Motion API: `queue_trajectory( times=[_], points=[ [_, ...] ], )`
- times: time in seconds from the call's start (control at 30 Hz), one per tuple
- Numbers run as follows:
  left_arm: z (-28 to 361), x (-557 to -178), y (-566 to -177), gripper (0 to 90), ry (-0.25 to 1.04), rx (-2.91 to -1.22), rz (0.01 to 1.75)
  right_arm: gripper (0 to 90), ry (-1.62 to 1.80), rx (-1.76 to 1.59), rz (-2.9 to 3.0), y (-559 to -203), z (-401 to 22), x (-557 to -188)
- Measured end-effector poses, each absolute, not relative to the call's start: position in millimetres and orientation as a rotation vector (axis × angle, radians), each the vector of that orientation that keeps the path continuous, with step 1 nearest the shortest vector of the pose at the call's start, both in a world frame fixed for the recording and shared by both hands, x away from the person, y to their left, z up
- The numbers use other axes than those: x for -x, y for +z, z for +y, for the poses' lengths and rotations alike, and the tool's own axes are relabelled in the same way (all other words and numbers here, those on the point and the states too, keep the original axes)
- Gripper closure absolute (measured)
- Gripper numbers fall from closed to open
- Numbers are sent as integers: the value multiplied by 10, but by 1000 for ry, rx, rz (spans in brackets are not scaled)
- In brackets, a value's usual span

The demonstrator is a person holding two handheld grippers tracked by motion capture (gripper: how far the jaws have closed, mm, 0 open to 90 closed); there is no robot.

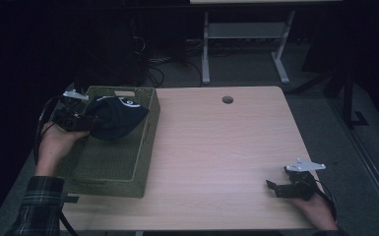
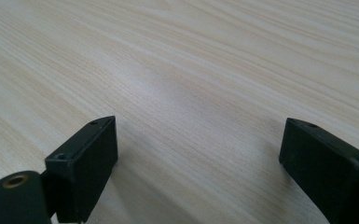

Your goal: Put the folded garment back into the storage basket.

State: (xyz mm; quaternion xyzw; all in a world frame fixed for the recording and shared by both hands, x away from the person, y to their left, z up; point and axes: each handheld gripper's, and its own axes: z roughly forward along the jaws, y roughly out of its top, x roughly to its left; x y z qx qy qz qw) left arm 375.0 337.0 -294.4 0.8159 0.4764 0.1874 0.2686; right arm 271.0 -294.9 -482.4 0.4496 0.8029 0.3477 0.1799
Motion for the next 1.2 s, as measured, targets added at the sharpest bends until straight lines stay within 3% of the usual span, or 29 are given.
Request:
queue_trajectory(
  times=[0.87,1.2],
  points=[
    [3465,-3875,-3788,696,394,-2242,1414,110,983,-1271,2269,-4823,-2949,-2710],
    [3490,-3857,-3919,658,343,-2227,1432,110,983,-1272,2269,-4823,-2948,-2710]
  ],
)
